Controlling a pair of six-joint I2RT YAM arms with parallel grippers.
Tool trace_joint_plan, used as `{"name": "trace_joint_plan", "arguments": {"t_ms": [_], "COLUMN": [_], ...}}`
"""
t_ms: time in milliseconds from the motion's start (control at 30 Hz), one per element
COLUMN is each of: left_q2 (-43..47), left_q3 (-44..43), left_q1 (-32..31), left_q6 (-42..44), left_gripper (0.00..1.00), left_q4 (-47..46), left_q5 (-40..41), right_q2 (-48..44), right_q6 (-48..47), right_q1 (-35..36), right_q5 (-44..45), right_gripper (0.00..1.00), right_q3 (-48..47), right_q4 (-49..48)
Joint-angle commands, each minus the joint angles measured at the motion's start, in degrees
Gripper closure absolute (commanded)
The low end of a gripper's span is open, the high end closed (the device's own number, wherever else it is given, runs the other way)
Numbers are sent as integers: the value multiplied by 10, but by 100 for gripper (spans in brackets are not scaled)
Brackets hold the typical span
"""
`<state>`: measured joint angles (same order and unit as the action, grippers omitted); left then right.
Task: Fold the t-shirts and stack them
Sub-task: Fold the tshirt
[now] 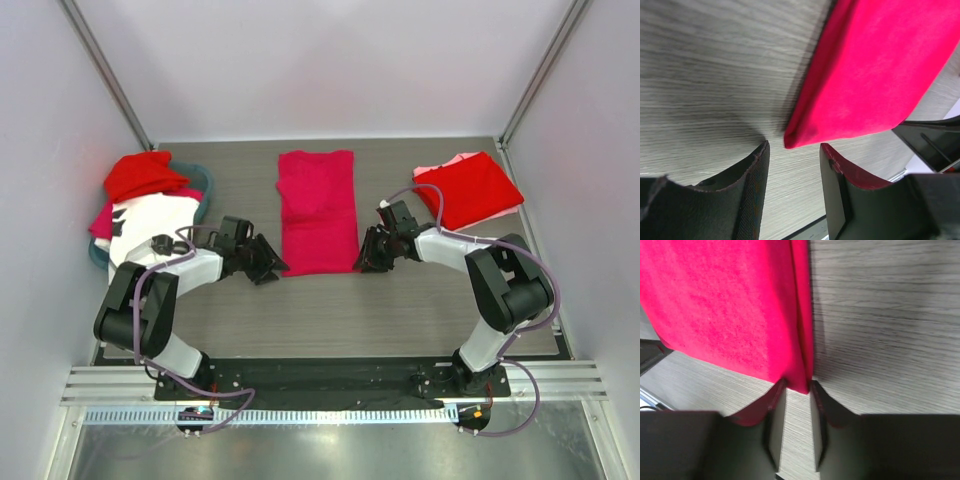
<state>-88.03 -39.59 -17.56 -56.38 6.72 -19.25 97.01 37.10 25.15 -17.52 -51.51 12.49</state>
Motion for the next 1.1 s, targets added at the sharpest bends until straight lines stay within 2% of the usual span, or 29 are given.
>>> {"name": "trace_joint_plan", "arguments": {"t_ms": [0,200,333,433,467,600,633,667,800,933,1067], "left_q2": [-1,-21,-37,-43,-45,-47,-45,-38,-4,31,93], "left_q3": [9,13,8,8,8,12,15,18,30,37,40], "left_q1": [1,1,1,1,1,2,1,1,1,1,1], "left_q6": [4,4,5,5,5,4,3,2,4,2,7], "left_gripper": [54,54,54,64,70,83,88,100,100,100,100], "left_q4": [-23,-37,-44,-48,-50,-56,-58,-59,-57,-44,6], "left_q5": [3,7,4,5,4,-1,-2,-1,7,-22,-29], "right_q2": [-3,-6,1,3,5,5,4,1,-29,-80,-137], "right_q6": [13,12,7,4,4,3,3,3,3,1,-3], "right_q1": [1,1,1,1,1,1,1,1,1,5,18], "right_q5": [5,17,21,31,32,25,24,21,25,11,14], "right_gripper": [72,74,64,71,76,94,98,99,99,99,99], "right_q3": [4,6,4,5,5,3,3,2,10,31,45], "right_q4": [-26,-25,-21,-17,-16,-18,-17,-17,-7,4,38]}}
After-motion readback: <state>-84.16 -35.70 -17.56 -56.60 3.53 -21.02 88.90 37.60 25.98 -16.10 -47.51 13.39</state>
